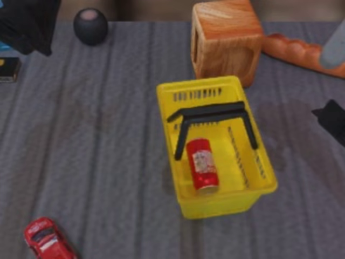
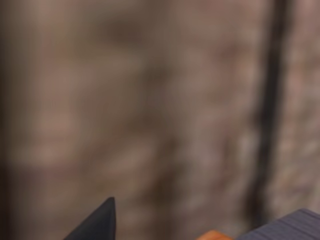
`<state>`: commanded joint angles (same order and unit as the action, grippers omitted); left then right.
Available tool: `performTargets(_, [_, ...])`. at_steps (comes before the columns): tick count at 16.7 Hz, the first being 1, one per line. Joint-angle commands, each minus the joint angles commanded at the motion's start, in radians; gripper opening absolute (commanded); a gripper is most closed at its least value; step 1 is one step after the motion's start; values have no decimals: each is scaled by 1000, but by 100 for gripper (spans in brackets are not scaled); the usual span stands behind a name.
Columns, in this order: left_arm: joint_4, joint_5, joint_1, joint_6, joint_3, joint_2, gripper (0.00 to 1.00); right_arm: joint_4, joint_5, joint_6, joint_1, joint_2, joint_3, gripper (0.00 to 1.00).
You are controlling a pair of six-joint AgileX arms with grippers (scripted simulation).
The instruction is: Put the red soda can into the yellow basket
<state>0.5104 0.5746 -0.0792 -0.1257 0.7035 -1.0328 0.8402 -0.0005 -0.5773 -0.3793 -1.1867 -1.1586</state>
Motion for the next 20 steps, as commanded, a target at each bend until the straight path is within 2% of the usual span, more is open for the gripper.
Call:
performTargets(5, [-237,-286,59,29,-306,530,100,337,5,-232,-149,-520,-512,100])
performTargets(8, [-362,-422,81,64,-482,767,100,497,5,-341,-220,-766,-753,100])
performTargets(10, [-430,-492,91,88,-580,889,100,578,5,-397,-256,-890,-871,100])
performTargets(12, [-479,-542,97,109,-654,977,100,639,4,-438,-283,-978,-955,100])
performTargets(14, [-506,-570,99,123,-696,1025,100,671,4,-459,-298,-1022,-997,100])
performTargets(20, [-510,-575,99,126,-704,1033,100,672,4,-463,-297,-1030,-999,100])
